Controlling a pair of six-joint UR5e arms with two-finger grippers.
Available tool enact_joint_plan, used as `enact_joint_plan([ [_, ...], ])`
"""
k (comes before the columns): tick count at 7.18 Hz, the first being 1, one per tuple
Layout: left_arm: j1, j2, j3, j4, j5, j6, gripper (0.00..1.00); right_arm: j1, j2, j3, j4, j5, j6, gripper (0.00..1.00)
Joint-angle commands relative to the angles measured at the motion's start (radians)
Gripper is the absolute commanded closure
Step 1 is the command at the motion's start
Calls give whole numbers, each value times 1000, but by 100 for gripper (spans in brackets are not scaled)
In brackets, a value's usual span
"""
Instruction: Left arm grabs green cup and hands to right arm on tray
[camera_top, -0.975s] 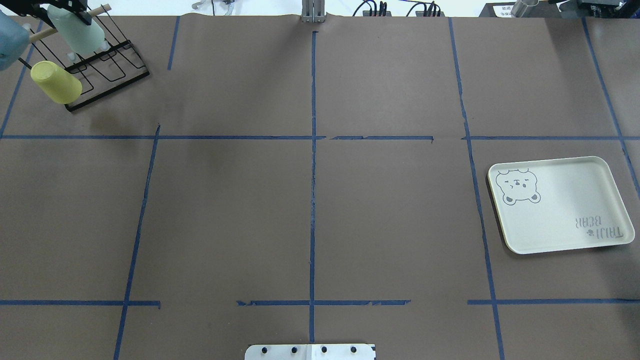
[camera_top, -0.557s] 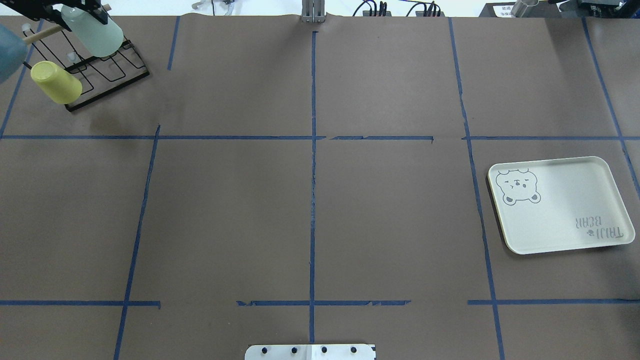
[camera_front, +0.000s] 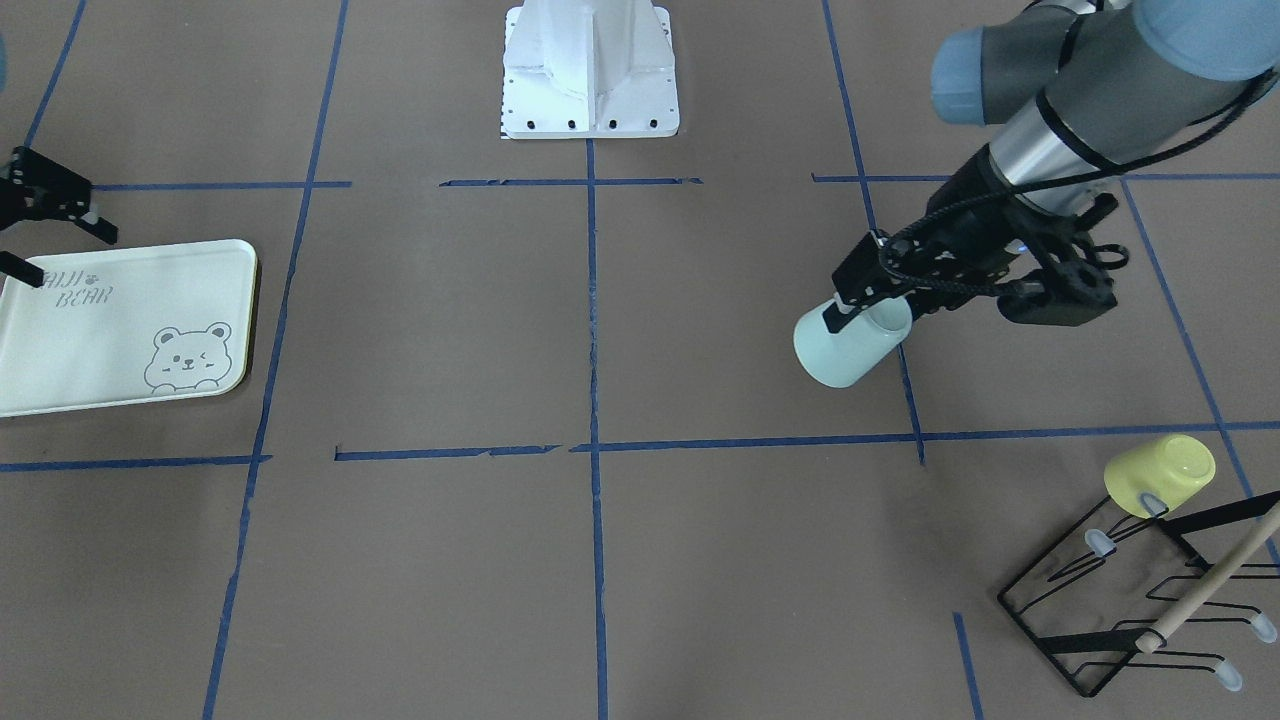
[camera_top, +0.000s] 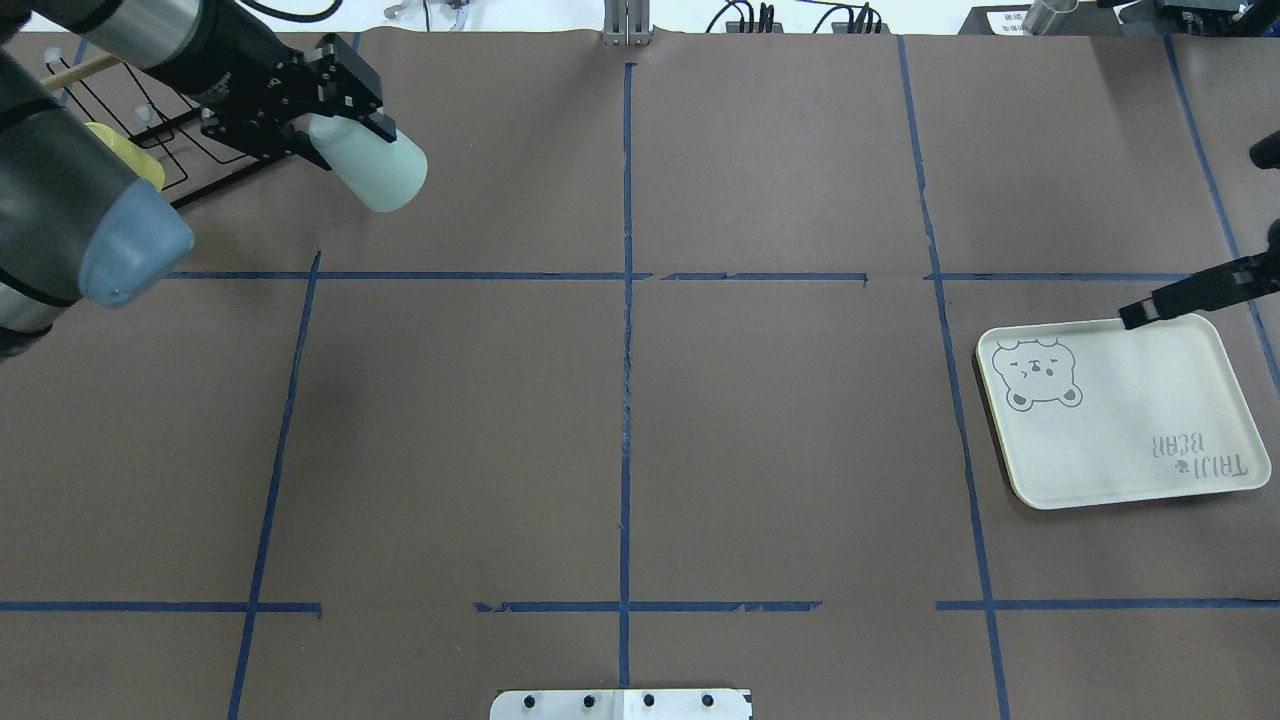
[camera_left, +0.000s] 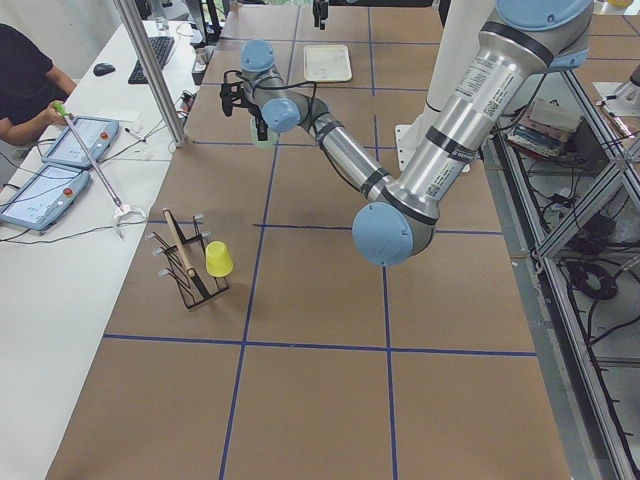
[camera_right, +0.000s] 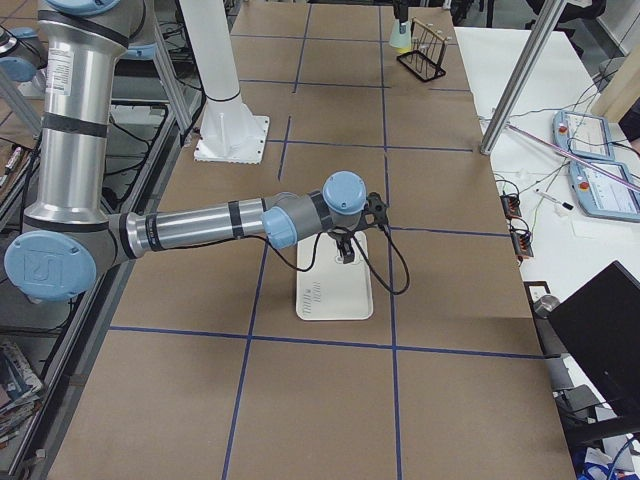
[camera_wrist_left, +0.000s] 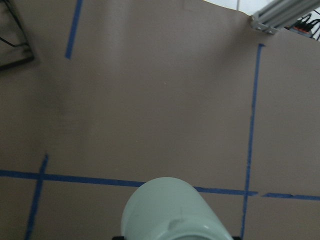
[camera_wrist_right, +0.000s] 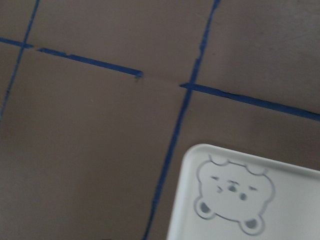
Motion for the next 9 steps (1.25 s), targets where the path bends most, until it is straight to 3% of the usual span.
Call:
enact_joint_plan([
  [1, 113, 0, 6, -287, 90, -313, 93, -201, 115, -1, 259, -97, 540, 0],
  [2, 188, 7, 10, -435, 179, -387, 93, -235, 134, -4, 390, -99, 709, 0],
  [4, 235, 10, 24, -622, 201, -507, 91, -277, 177, -8, 613, -126, 975, 0],
  [6, 308, 21, 47, -877, 201, -741, 93, -316, 248, -2, 733, -149, 1157, 0],
  [8, 335, 52, 61, -1072, 212, -820, 93, -367, 315, 5, 791, -170, 1201, 0],
  [9, 359, 55, 67, -1210, 282, -922, 93, -407, 338, -1, 889, -241, 1312, 1],
])
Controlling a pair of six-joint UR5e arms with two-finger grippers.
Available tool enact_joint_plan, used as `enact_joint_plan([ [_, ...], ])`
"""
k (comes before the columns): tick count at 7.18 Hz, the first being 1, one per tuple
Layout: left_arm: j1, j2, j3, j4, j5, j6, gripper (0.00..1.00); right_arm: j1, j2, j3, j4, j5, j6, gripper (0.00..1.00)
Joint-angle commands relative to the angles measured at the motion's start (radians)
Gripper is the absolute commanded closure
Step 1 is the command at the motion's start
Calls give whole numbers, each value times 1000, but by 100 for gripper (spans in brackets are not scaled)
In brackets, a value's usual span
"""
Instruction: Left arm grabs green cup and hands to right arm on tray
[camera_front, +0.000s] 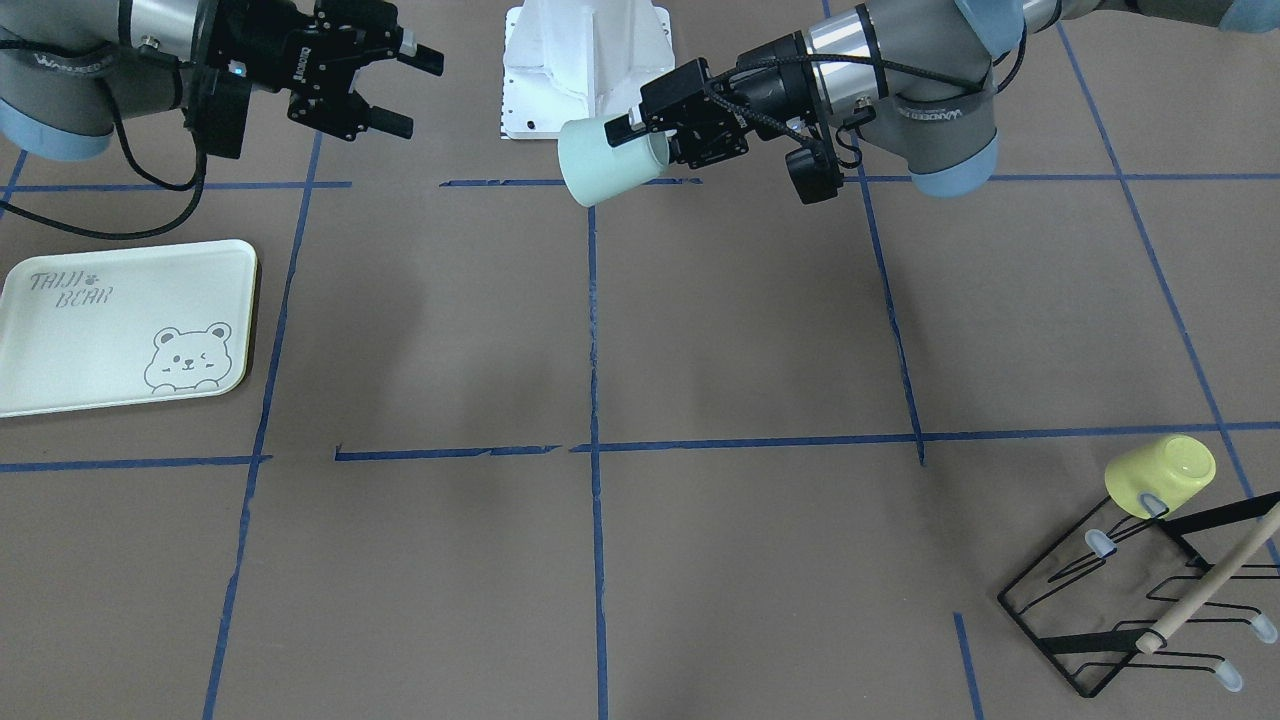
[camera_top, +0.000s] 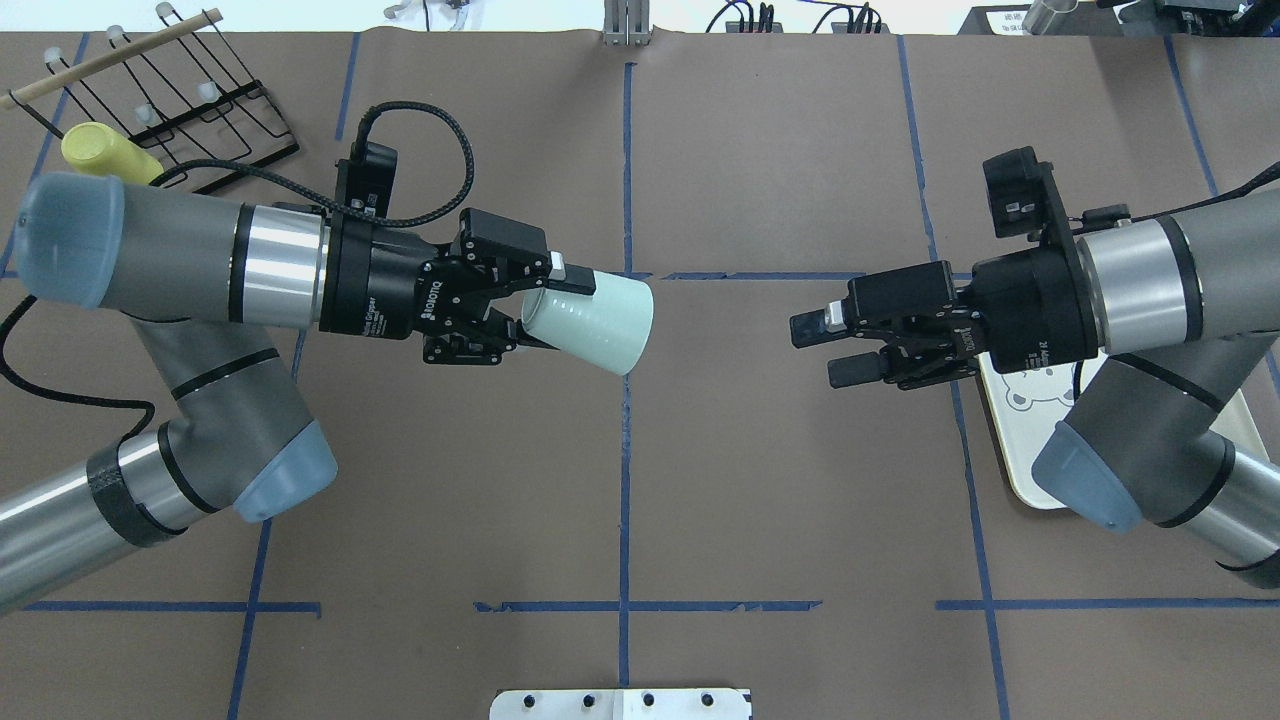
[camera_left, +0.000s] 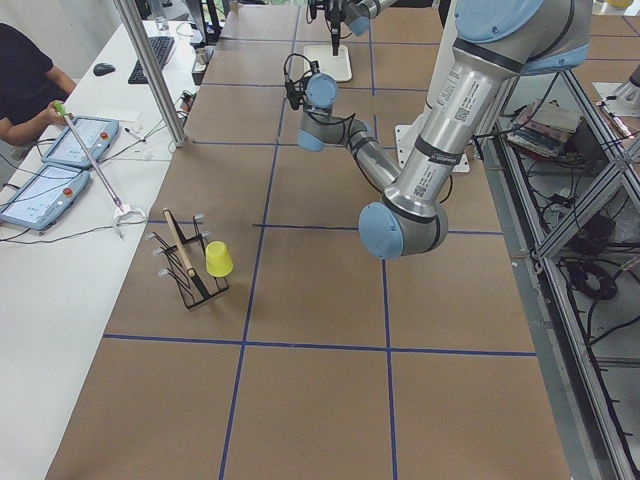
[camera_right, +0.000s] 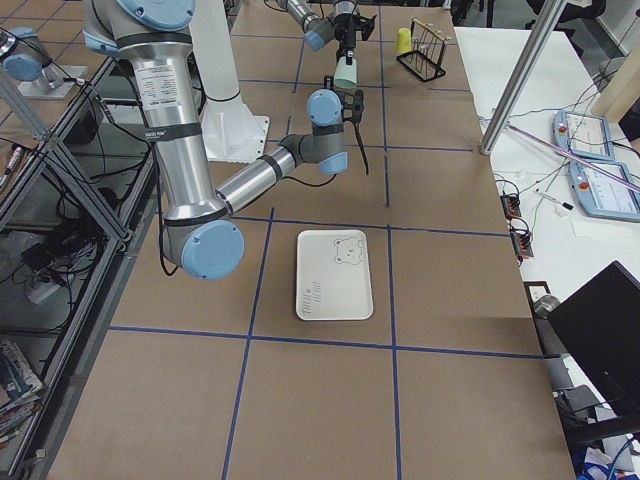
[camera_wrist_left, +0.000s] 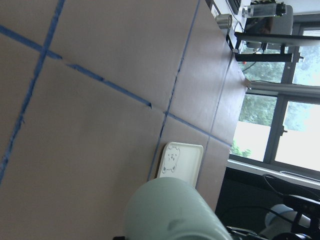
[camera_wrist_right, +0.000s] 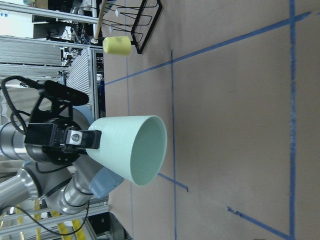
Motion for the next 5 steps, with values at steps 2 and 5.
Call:
enact_joint_plan([
  [2, 121, 43, 9, -341, 167, -115, 93, -188, 36, -10, 283, -317, 195, 1],
  [5, 155, 43, -8, -359, 173, -114, 93, -184, 60, -10, 277, -398, 192, 2],
])
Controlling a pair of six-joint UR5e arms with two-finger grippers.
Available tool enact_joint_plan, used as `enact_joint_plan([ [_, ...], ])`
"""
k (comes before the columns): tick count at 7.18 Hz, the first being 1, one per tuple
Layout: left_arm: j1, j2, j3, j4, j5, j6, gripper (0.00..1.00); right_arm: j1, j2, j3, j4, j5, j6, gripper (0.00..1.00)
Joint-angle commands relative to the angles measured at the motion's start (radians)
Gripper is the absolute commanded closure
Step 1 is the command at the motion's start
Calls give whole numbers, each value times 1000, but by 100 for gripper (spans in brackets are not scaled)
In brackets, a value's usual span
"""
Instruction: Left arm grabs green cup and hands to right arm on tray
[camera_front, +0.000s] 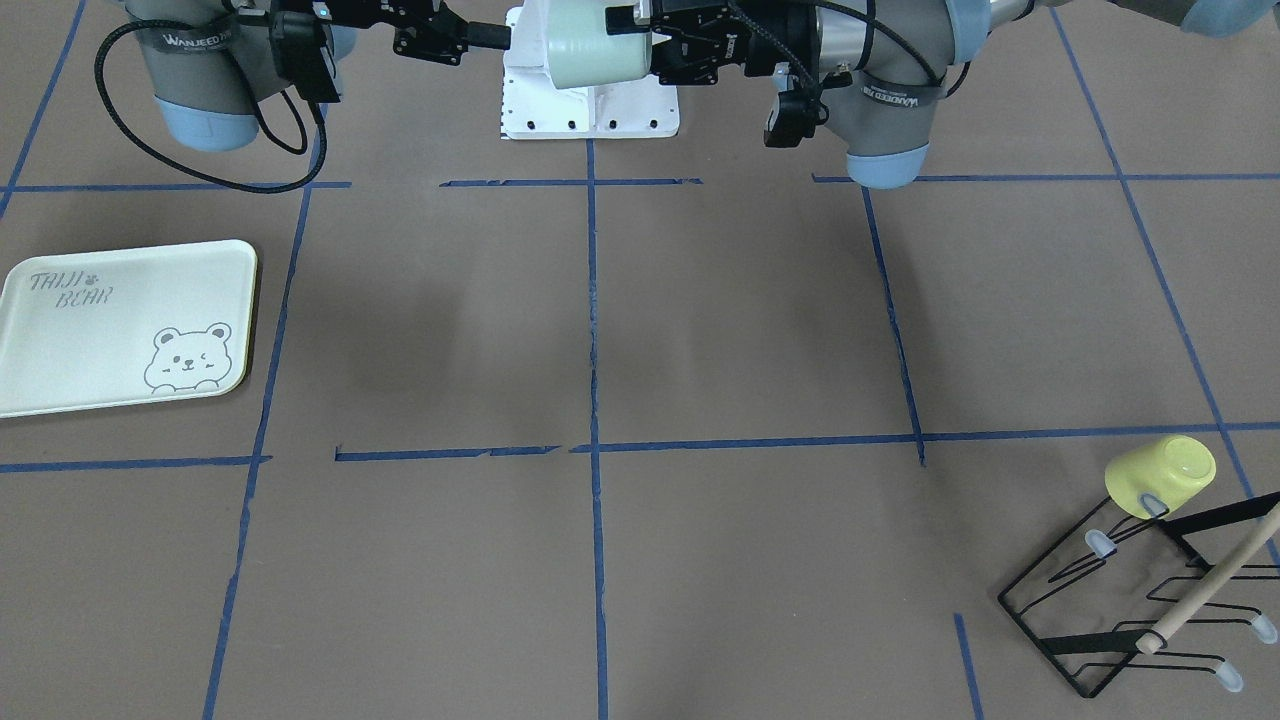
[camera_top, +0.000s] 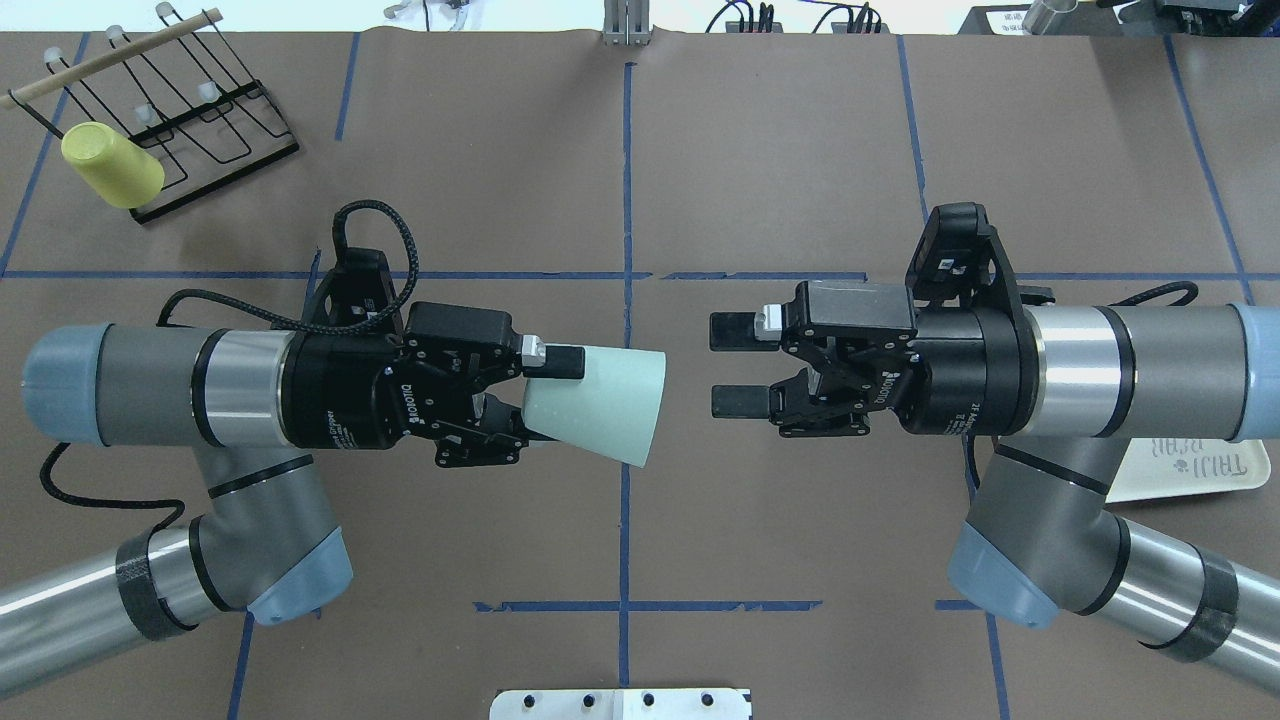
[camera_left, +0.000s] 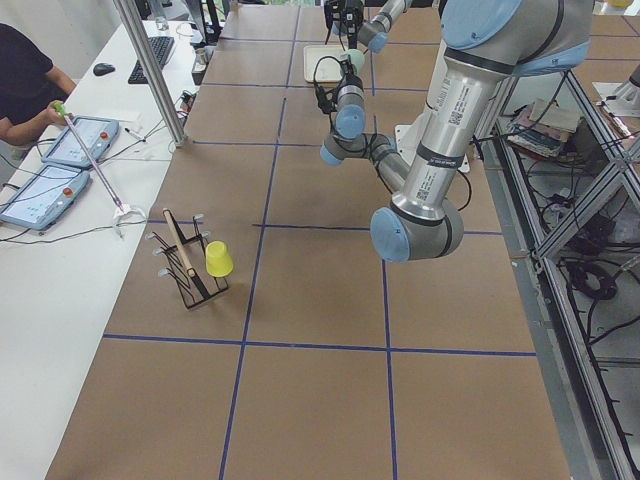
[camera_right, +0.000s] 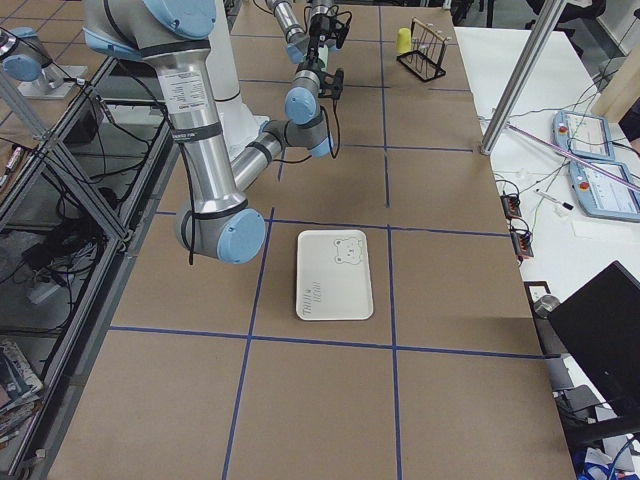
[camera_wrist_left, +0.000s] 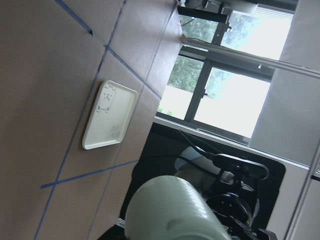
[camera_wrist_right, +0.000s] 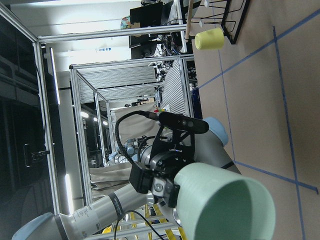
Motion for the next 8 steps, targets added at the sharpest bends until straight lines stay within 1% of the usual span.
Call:
enact_joint_plan([
  [1, 10, -2, -6, -7, 10, 0, 93, -3, 5, -2, 1, -37, 2, 2],
  [2, 26, -5, -6, -8, 56, -2, 93, -3, 5, -4, 1, -35, 9, 2],
  [5, 35, -15, 0, -8, 73, 0, 92, -20, 7, -4, 1, -35, 8, 2],
  [7, 85, -28, 8, -5, 139, 0, 92, -34, 24, -4, 1, -37, 8, 2],
  [8, 101, -39, 11, -4, 153, 1, 92, -38, 24, -4, 1, -37, 8, 4],
])
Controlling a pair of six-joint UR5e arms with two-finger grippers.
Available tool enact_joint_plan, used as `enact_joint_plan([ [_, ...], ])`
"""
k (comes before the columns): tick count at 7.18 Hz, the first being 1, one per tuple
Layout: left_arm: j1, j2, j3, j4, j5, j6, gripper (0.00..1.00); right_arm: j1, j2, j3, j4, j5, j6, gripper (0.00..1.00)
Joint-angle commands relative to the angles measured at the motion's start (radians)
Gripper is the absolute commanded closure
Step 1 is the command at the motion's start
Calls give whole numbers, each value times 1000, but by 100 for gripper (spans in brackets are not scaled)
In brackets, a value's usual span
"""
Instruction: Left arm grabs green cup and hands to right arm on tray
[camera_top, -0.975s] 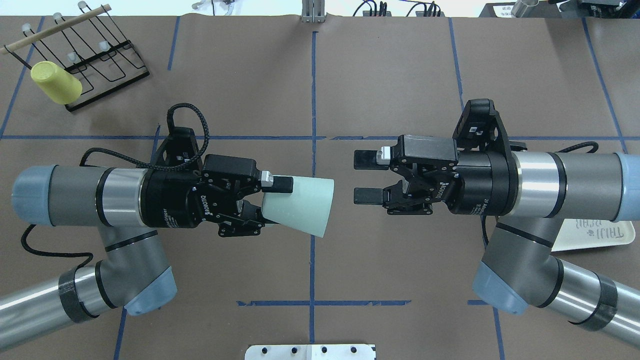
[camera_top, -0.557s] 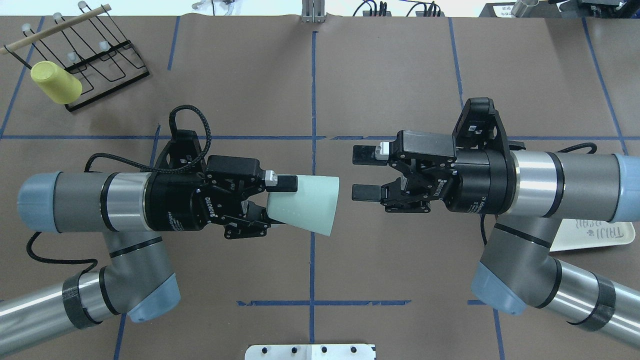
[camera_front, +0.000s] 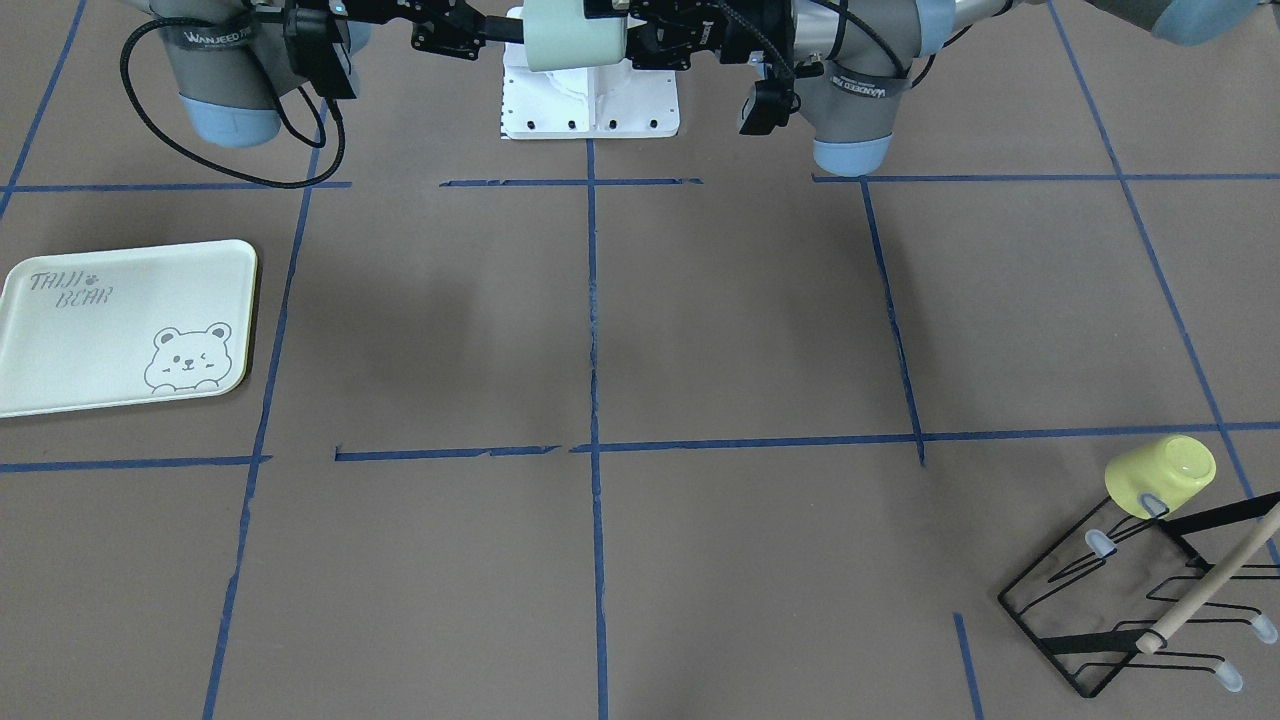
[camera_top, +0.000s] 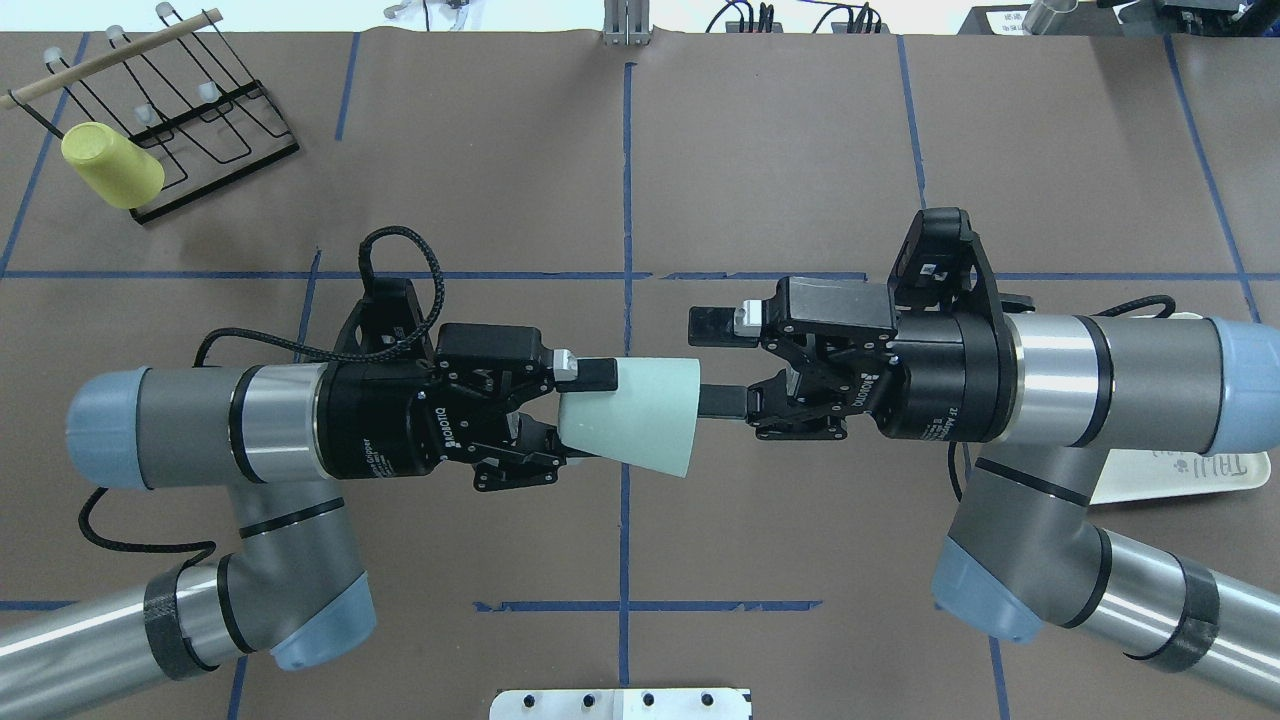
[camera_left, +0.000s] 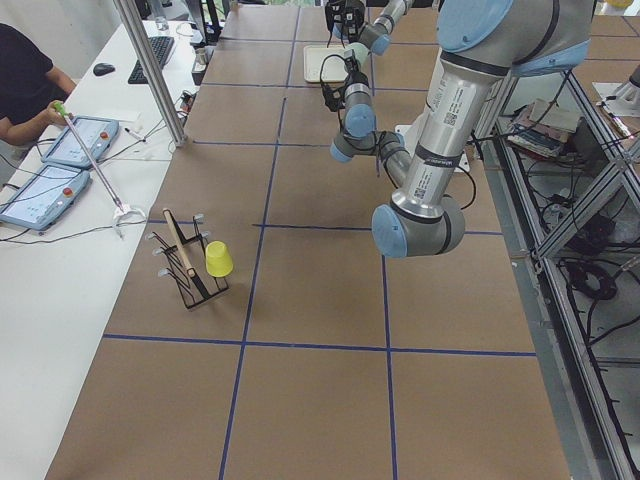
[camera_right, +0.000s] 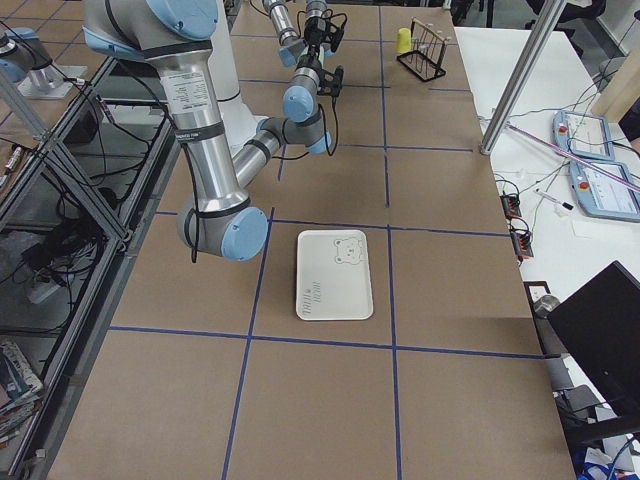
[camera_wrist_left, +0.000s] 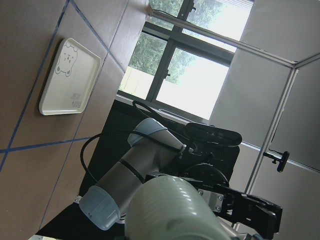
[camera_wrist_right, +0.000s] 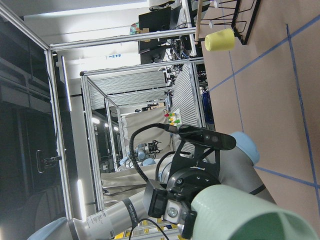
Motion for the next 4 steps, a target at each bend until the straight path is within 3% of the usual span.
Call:
enact_joint_plan([
  [1, 23, -21, 6, 6, 26, 1, 92, -11, 3, 0, 0, 0, 0, 12],
  [2, 23, -21, 4, 6, 37, 1, 91, -13, 1, -2, 1, 0, 4, 46],
  [3, 23, -19, 4, 6, 37, 1, 89, -14, -2, -2, 2, 0, 6, 69],
  [4, 22, -19, 1, 6, 37, 1, 88, -14, -3, -2, 2, 1, 4, 83],
])
